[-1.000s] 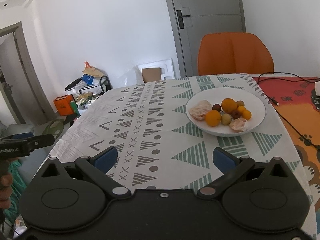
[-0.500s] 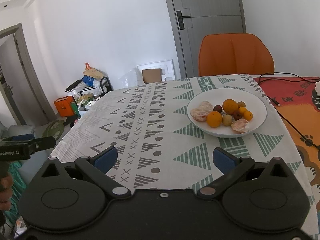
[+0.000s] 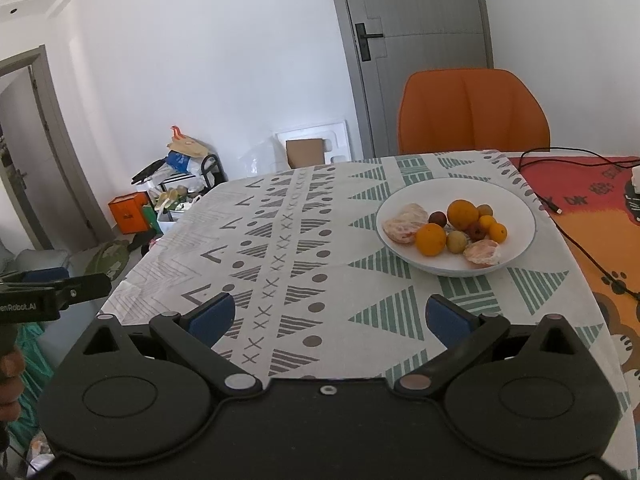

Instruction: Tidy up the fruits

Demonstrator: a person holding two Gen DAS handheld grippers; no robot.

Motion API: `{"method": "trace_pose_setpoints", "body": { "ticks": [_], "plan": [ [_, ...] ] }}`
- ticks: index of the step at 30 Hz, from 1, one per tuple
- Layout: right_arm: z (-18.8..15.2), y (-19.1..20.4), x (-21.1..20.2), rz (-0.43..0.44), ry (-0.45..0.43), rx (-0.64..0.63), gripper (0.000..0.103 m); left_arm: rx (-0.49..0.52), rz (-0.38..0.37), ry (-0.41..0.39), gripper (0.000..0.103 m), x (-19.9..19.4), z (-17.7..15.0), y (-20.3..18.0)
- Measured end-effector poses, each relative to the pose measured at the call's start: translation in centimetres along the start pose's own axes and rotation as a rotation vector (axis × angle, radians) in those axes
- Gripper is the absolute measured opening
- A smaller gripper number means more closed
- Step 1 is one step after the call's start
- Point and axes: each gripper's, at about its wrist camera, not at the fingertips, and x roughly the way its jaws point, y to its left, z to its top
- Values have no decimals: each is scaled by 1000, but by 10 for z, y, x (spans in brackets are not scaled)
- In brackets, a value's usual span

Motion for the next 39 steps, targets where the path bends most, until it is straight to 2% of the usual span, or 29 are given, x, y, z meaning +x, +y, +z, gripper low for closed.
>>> {"method": "trace_pose_setpoints", "body": {
  "ticks": [28,36,39],
  "plan": [
    [-2,4,1,-12,-3,-14,103,13,-19,3,103,2,-1,-4],
    [-2,-3,5,-37,-12,8,103,23,-38,-13,103,1,2,-8],
    [-2,-6,4,-50,-17,13,103,19,-29,-42,103,2,3,-10]
  ]
}}
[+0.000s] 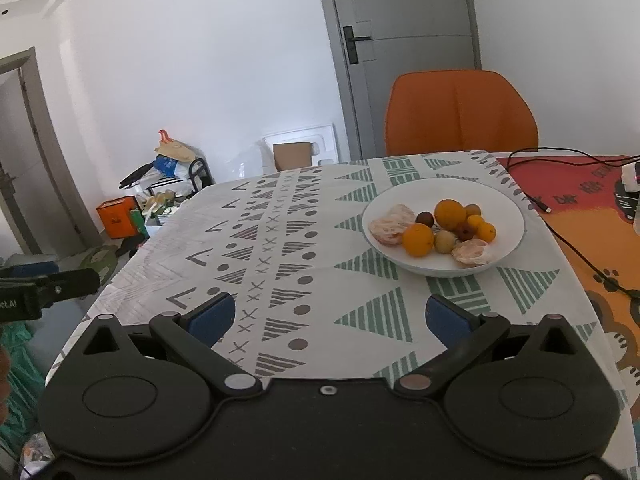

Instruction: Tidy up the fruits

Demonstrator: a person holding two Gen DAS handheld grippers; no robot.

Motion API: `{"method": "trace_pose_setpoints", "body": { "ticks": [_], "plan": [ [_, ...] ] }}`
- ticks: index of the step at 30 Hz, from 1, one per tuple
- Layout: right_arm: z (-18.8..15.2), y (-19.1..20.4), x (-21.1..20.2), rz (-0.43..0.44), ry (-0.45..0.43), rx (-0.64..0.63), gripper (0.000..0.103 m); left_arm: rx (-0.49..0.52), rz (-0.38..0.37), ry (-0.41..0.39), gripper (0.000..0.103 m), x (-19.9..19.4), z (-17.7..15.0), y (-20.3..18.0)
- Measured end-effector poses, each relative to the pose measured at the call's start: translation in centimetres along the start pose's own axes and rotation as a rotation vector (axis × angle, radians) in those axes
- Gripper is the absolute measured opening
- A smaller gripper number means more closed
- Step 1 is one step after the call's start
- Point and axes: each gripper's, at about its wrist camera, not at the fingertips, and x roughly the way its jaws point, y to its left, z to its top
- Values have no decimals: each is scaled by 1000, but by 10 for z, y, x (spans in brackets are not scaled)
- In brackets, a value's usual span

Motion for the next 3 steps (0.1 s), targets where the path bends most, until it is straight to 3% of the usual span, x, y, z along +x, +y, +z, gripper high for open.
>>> {"method": "trace_pose_setpoints", "body": {
  "ticks": [3],
  "plan": [
    [2,-7,0,-20,-12,11,103,-9,-19,-15,103,3,2,0]
  ]
}}
